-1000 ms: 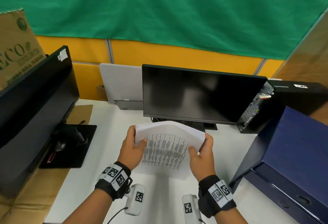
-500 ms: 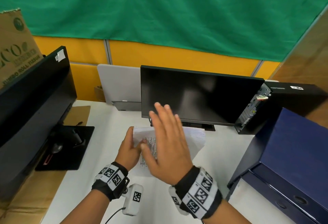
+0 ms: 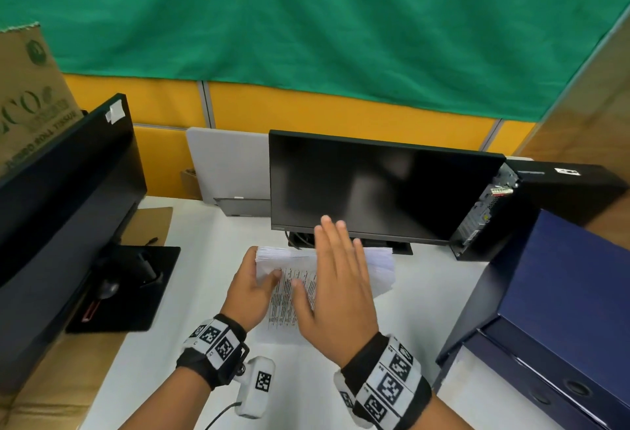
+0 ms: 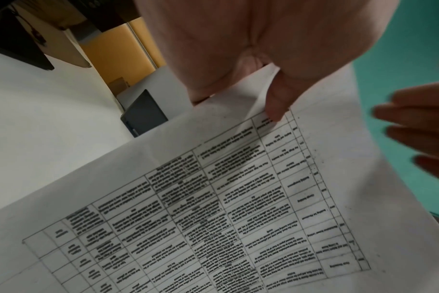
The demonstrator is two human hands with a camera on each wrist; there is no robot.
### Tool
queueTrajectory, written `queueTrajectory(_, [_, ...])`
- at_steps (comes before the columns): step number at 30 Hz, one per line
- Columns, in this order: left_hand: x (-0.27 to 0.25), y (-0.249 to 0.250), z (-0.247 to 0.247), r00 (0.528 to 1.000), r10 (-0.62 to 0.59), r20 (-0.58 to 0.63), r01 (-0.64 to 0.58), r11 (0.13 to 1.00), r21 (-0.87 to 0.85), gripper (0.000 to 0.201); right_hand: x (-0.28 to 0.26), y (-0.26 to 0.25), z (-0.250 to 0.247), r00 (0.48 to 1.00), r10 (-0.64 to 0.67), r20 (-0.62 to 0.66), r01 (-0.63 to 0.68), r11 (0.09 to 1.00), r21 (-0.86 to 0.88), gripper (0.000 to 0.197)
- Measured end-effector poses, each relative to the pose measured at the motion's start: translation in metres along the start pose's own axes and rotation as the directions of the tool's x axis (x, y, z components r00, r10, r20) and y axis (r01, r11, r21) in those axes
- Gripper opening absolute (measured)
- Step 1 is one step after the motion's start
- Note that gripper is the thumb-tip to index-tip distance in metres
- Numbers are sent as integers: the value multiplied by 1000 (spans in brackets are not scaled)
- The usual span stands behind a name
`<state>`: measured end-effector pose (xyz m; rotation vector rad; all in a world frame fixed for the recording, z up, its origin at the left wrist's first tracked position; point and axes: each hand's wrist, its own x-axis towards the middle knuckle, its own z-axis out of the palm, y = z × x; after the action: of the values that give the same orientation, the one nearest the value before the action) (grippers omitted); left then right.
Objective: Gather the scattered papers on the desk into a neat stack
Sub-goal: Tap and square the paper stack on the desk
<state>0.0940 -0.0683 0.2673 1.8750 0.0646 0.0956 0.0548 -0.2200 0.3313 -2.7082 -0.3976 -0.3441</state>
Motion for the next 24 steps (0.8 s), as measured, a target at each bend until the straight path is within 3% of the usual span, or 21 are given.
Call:
queueTrajectory(4, [1,-3,0,999,-42,-10,41,998,-57,27,-5,20,-1,997,17,71,-3,981,-194,77])
queueTrajectory(8, [1,-1,-2,998,-62,-7,62,994,-92,26,0,50,-15,983,182,-26,-183,967,-179,71])
queueTrajectory(9, [1,-2,-4,998,-68,-14,66,993,-101,27,1,59,-20,972,227,-52,-233,962,-141,70])
queueTrajectory(11, [1,-2,-6,997,-76,-26,73,991,-109,27,0,84,-23,938,346,-26,-337,926,168,64])
queueTrajectory(13, [0,-1,-8,996,-84,-36,79,991,-110,27,-2,101,-19,911,398,103,-390,756,526,55])
queueTrajectory(14, [-1,-2,-8,995,-90,-41,85,990,-108,27,-3,108,-13,902,401,159,-408,671,620,45])
queueTrajectory(16, [-1,-1,-7,994,-100,-38,96,990,-107,28,-7,113,0,887,414,203,-426,566,706,23])
queueTrajectory(18, [-1,2,-6,994,-104,-39,100,989,-110,28,-12,107,9,885,435,167,-397,516,759,17])
queueTrajectory(24, [0,32,0,997,15,-82,-26,991,-134,33,-7,74,-2,931,364,4,-213,534,818,22])
